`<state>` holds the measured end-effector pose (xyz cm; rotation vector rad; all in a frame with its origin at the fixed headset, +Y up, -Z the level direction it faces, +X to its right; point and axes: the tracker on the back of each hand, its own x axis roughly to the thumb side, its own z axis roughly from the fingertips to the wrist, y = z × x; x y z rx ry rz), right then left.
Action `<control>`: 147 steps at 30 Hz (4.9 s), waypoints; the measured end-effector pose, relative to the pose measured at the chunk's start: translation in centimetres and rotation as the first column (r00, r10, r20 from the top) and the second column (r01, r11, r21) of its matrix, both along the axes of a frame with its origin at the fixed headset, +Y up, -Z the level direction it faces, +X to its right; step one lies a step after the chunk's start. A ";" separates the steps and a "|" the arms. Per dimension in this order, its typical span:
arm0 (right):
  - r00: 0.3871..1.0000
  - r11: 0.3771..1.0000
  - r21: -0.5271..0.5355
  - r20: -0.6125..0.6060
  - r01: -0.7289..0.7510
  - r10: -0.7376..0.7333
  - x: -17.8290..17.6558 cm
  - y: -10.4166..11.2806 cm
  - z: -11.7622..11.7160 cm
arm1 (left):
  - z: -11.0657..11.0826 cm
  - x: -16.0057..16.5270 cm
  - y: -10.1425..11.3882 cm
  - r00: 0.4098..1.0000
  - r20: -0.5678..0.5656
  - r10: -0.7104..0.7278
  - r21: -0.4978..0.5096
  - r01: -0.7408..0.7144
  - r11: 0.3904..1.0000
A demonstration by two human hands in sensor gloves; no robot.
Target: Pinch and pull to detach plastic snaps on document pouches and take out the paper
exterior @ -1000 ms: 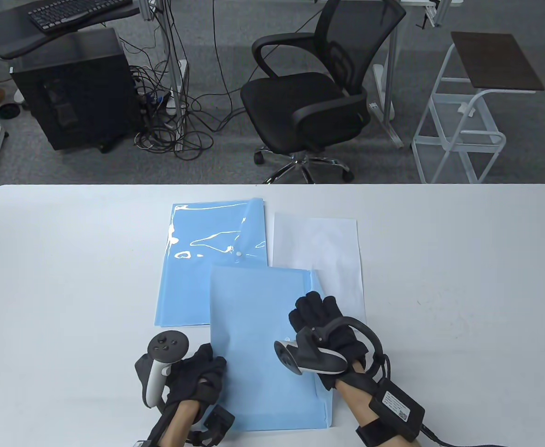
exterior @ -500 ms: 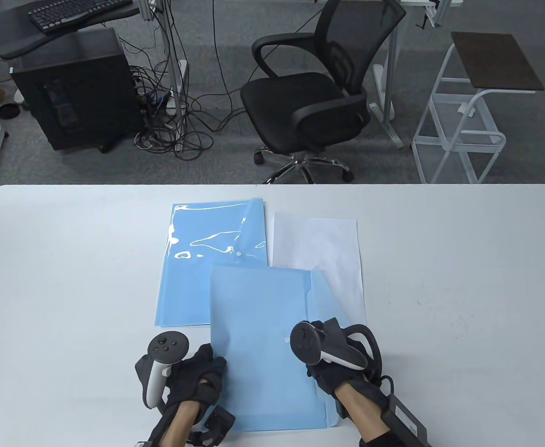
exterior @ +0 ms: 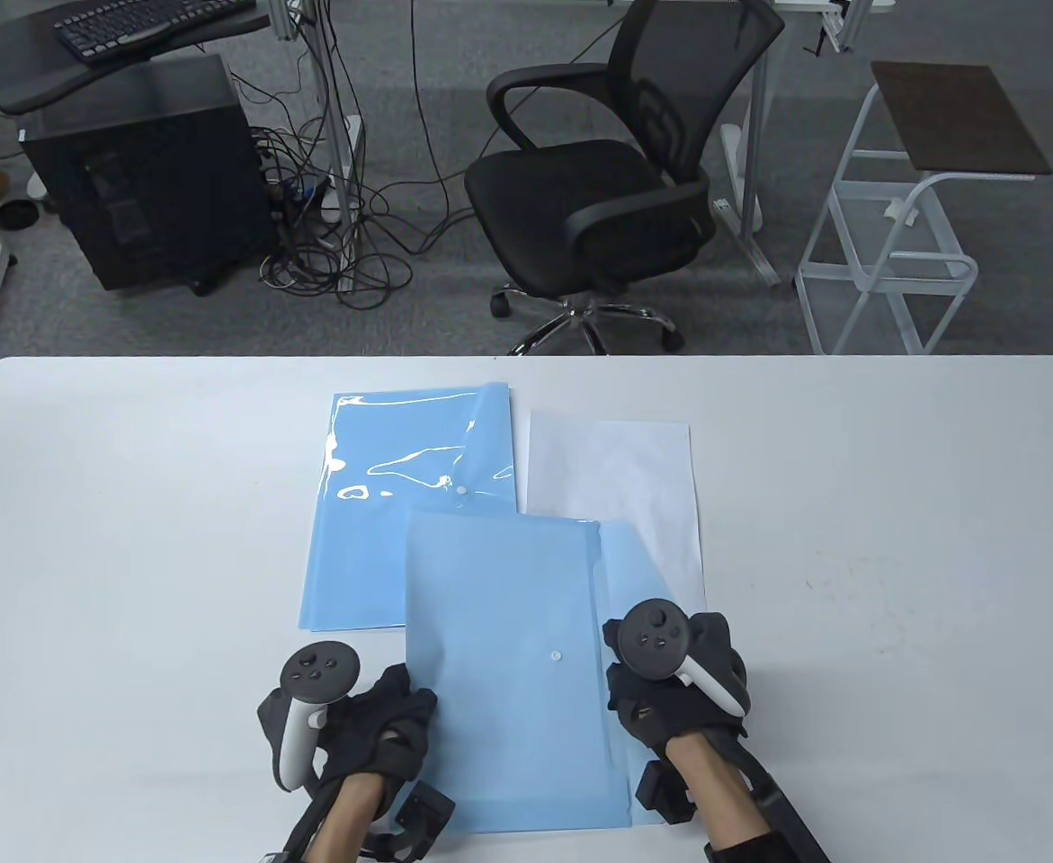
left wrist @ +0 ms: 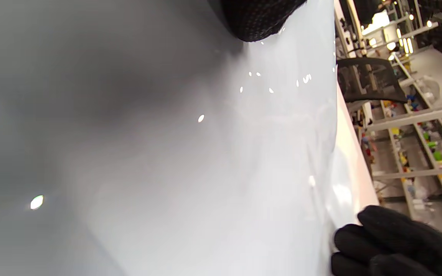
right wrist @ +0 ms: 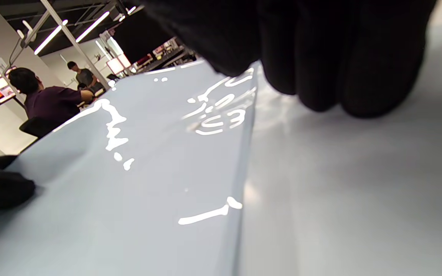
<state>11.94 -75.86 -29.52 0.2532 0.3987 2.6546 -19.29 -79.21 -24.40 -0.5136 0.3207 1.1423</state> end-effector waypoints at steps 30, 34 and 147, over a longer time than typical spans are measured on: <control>0.782 0.764 -0.167 0.151 0.623 -0.605 3.1 -1.5 -0.4 | 0.4 -0.7 0.9 0.981 0.018 0.193 0.048 -0.193 0.980; 0.710 0.670 -0.241 0.168 0.703 -0.684 3.0 -2.1 -0.3 | 0.3 -0.9 0.6 0.974 0.022 0.228 0.042 -0.228 0.973; 0.707 0.873 0.034 0.571 0.487 -0.417 11.3 -2.1 -13.3 | 0.0 -4.6 1.1 0.966 -0.092 0.240 0.011 -0.240 0.971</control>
